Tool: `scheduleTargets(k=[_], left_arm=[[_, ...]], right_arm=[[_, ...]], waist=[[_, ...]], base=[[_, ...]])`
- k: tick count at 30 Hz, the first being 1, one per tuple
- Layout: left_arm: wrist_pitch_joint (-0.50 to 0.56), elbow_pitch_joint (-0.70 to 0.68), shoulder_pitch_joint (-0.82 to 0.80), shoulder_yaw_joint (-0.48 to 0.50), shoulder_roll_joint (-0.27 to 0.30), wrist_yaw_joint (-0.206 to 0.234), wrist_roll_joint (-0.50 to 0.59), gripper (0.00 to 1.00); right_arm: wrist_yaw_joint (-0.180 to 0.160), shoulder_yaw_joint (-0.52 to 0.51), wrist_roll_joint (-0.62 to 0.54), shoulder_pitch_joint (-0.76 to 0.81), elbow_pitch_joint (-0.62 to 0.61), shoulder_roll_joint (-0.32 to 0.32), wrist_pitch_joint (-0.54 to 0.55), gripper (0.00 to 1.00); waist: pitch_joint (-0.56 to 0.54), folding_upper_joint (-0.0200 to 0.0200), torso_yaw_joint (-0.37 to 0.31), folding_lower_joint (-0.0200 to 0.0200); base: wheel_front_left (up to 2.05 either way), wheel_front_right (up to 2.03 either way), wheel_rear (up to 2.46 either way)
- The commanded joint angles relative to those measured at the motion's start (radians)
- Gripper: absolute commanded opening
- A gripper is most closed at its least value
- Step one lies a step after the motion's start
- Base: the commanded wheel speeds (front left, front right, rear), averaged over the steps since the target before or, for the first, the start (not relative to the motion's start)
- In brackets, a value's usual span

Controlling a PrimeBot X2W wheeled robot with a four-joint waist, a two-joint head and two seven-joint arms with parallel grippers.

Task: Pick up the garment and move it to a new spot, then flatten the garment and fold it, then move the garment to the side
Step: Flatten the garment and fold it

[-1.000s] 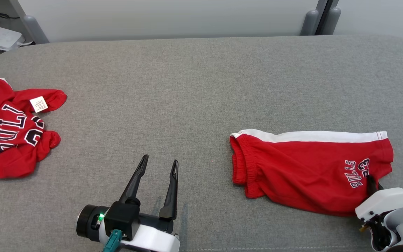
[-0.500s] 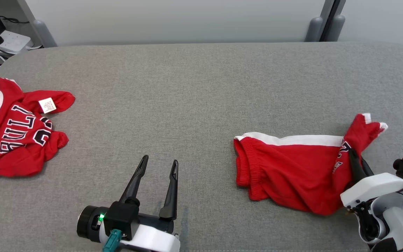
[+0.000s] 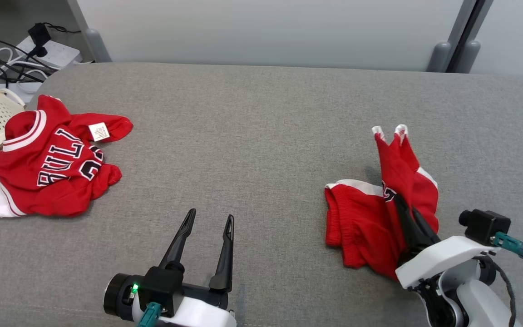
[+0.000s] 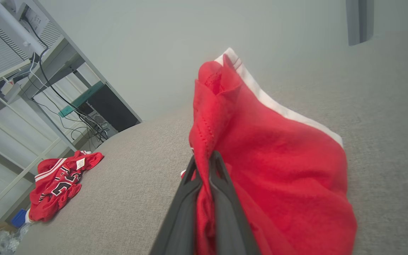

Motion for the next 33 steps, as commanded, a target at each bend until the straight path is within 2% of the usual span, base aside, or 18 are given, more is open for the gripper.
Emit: scheduleTargets(k=[1, 5, 11, 12, 13, 14, 23, 27, 33], left_arm=[[-0.006, -0.023, -0.019, 0.029, 0.001, 0.004, 0.002, 1.00], [-0.006, -0.021, -0.016, 0.023, 0.001, 0.004, -0.002, 1.00], [-0.006, -0.021, -0.016, 0.015, 0.001, 0.008, -0.009, 1.00], [-0.006, -0.021, -0.016, 0.015, 0.001, 0.009, -0.010, 1.00], [-0.006, -0.021, -0.016, 0.016, 0.001, 0.010, -0.011, 1.00], [-0.006, -0.022, -0.015, 0.016, 0.001, 0.010, -0.012, 1.00], [-0.006, -0.019, -0.010, 0.024, 0.001, 0.017, -0.018, 1.00], [-0.006, -0.023, -0.004, 0.030, 0.001, 0.023, -0.022, 1.00], [-0.006, -0.027, 0.008, 0.045, 0.001, 0.027, -0.028, 1.00]], right_arm=[[0.000, 0.019, -0.012, 0.003, -0.035, 0.003, 0.007, 0.00], [0.000, 0.026, -0.043, 0.033, -0.059, 0.035, 0.077, 0.00], [0.000, 0.044, -0.067, 0.038, -0.039, 0.065, 0.113, 0.00], [0.000, 0.046, -0.065, 0.038, -0.038, 0.070, 0.115, 0.14], [0.000, 0.052, -0.064, 0.037, -0.038, 0.074, 0.118, 0.46], [0.000, 0.059, -0.063, 0.035, -0.040, 0.077, 0.120, 1.00], [0.000, 0.160, -0.032, 0.050, -0.099, 0.086, 0.124, 1.00], [0.000, 0.186, -0.086, 0.063, -0.129, 0.061, 0.081, 1.00], [0.000, 0.114, -0.154, 0.081, -0.126, 0.024, 0.003, 1.00]], waist=[[-0.005, -0.0001, 0.011, 0.0000], [-0.010, -0.0001, 0.039, 0.0000], [-0.008, -0.0001, 0.065, 0.0000], [-0.008, -0.0001, 0.068, 0.0000], [-0.008, -0.0001, 0.070, 0.0000], [-0.007, -0.0001, 0.071, 0.0000], [-0.022, -0.0001, 0.061, 0.0000], [-0.038, -0.0001, 0.041, 0.0000], [-0.064, -0.0001, -0.005, 0.0000]], base=[[0.00, 0.00, 0.00], [0.00, 0.00, 0.00], [0.00, 0.00, 0.00], [0.00, 0.00, 0.00], [0.00, 0.00, 0.00], [0.00, 0.00, 0.00], [0.00, 0.00, 0.00], [0.00, 0.00, 0.00], [0.00, 0.00, 0.00]])
